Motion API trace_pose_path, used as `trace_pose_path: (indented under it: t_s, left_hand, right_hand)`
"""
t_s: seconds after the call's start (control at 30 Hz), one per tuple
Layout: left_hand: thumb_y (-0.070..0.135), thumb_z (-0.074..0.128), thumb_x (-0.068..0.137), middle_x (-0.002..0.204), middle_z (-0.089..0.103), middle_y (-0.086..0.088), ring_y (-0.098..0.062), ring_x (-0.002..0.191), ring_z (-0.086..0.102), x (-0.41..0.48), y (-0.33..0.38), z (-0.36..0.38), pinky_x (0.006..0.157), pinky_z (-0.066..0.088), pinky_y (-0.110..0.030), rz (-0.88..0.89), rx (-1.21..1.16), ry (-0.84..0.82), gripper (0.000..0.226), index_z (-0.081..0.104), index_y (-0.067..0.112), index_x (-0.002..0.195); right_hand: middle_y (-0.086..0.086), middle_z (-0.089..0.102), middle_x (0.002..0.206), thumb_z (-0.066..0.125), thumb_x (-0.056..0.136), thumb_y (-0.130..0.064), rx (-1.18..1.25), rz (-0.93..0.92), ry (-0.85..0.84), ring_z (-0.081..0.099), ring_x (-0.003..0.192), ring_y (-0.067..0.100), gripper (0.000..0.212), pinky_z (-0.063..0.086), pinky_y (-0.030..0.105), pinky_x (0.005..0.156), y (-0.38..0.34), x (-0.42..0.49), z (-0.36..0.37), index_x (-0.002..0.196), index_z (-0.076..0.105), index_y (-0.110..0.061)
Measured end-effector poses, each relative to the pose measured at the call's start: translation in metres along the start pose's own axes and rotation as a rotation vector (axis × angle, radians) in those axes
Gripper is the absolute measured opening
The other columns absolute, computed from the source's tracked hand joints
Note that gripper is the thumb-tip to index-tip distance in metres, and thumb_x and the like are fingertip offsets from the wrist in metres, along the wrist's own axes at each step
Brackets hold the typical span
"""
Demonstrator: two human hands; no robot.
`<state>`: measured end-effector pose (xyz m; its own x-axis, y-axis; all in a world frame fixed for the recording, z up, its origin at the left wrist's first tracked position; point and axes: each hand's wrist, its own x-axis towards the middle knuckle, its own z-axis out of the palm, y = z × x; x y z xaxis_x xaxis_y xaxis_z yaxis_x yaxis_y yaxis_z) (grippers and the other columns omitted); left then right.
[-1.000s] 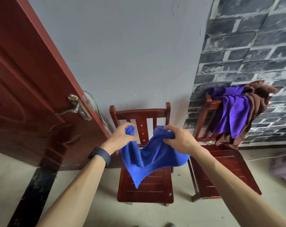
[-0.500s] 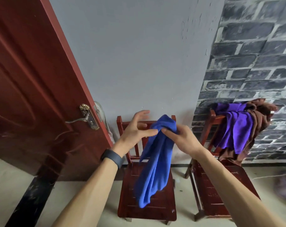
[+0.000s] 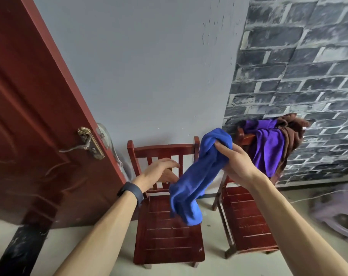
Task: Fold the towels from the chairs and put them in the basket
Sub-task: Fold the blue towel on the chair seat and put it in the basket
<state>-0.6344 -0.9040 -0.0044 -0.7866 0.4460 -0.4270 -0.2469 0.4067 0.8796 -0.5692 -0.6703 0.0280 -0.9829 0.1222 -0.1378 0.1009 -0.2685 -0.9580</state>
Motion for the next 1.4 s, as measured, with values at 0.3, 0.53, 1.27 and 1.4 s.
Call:
trace_pose_path:
  t_s: [0.3,0.53,1.27,1.4]
  left_hand:
    - [0.03,0.049,0.097,0.079,0.068,0.005,-0.02,0.081,0.065,0.016,0.011,0.045,0.064,0.043,-0.027,0.241,0.666,0.022,0.022,0.067,0.024,0.086]
    - [0.04,0.057,0.095,0.076,0.069,-0.009,-0.021,0.071,0.068,0.025,0.002,-0.005,0.068,0.051,-0.036,0.169,0.496,0.253,0.037,0.066,0.007,0.081]
    - [0.027,0.069,0.092,0.102,0.075,0.002,-0.013,0.097,0.071,0.012,-0.026,0.042,0.086,0.055,-0.036,0.18,0.071,0.071,0.014,0.068,0.023,0.105]
    - [0.023,0.064,0.096,0.109,0.075,-0.003,-0.019,0.099,0.072,0.009,-0.013,0.034,0.082,0.059,-0.039,0.043,-0.31,0.023,0.02,0.067,0.023,0.115]
  right_hand:
    - [0.015,0.072,0.103,0.056,0.099,-0.015,-0.003,0.065,-0.106,0.069,0.098,0.026,0.019,0.054,0.039,0.09,-0.007,-0.013,-0.003,0.106,0.069,-0.002]
    - [-0.008,0.069,0.076,0.062,0.092,-0.012,-0.566,-0.086,0.43,0.06,0.077,0.008,0.018,0.047,0.025,0.067,0.02,-0.011,-0.039,0.078,0.069,-0.022]
    - [-0.007,0.07,0.095,0.069,0.086,-0.046,-0.085,0.133,0.205,0.063,0.077,0.011,0.026,0.041,0.023,0.058,0.002,0.026,0.012,0.105,0.066,-0.029]
    - [-0.01,0.072,0.114,0.07,0.076,-0.069,-0.338,0.426,-0.04,0.068,0.1,0.01,0.065,0.049,0.035,0.086,0.055,-0.005,-0.002,0.125,0.063,-0.026]
